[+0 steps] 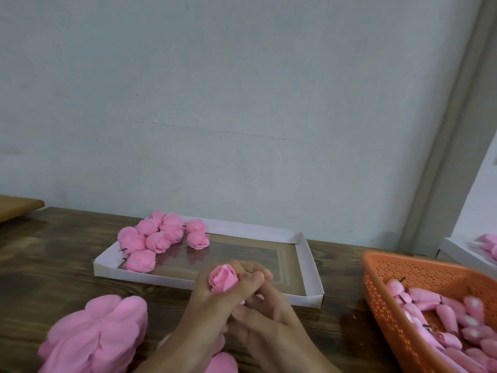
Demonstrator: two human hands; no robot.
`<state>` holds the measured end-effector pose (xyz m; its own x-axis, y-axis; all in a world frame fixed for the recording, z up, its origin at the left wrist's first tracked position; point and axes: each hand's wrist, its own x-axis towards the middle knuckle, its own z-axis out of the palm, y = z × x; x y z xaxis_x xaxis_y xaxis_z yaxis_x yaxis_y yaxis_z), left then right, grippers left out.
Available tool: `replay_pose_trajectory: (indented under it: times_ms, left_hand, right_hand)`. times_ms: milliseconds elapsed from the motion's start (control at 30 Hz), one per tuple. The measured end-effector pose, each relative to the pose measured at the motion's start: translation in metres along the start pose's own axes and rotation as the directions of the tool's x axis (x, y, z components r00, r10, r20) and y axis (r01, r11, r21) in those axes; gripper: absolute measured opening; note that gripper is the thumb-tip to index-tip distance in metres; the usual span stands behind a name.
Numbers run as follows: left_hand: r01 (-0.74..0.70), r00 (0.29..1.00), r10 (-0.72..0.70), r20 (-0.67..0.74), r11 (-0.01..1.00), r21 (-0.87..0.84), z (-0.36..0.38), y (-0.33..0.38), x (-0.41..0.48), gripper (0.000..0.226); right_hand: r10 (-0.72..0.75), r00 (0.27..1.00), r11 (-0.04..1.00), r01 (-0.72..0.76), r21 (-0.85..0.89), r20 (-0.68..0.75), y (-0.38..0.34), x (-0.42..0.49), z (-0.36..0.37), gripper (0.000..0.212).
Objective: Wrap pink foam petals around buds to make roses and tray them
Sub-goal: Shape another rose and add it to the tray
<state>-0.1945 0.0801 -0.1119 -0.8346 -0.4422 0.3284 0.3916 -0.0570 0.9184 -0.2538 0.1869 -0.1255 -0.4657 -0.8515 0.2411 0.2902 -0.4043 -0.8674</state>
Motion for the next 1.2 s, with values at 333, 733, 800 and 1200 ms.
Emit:
replay_pose_trajectory:
  times_ms: [333,733,800,1200]
  left_hand:
    - [-0.031,0.990,0.038,0.135,0.998,-0.048,-0.005,0.012,0.001,0.031]
    - [-0.134,0.980,0.133,0.146,0.991,0.001,-0.002,0.009,0.000,0.035]
    - [-0.189,0.979,0.184,0.092,0.981,0.041,-0.002,0.006,0.001,0.035]
    - [-0.298,0.946,0.285,0.153,0.952,0.073,-0.003,0.003,0.000,0.032]
  right_hand:
    - [0.224,0.975,0.958,-0.217,0.188,-0.013,0.009,0.004,0.000,0.042]
    - [0.170,0.979,0.985,-0.169,0.021,-0.115,0.016,-0.001,0.002,0.013]
    - [0.133,0.984,0.990,-0.127,0.060,-0.116,0.017,0.000,0.000,0.035]
    - [0.242,0.962,0.938,-0.199,0.282,-0.127,0.018,-0.001,-0.007,0.036]
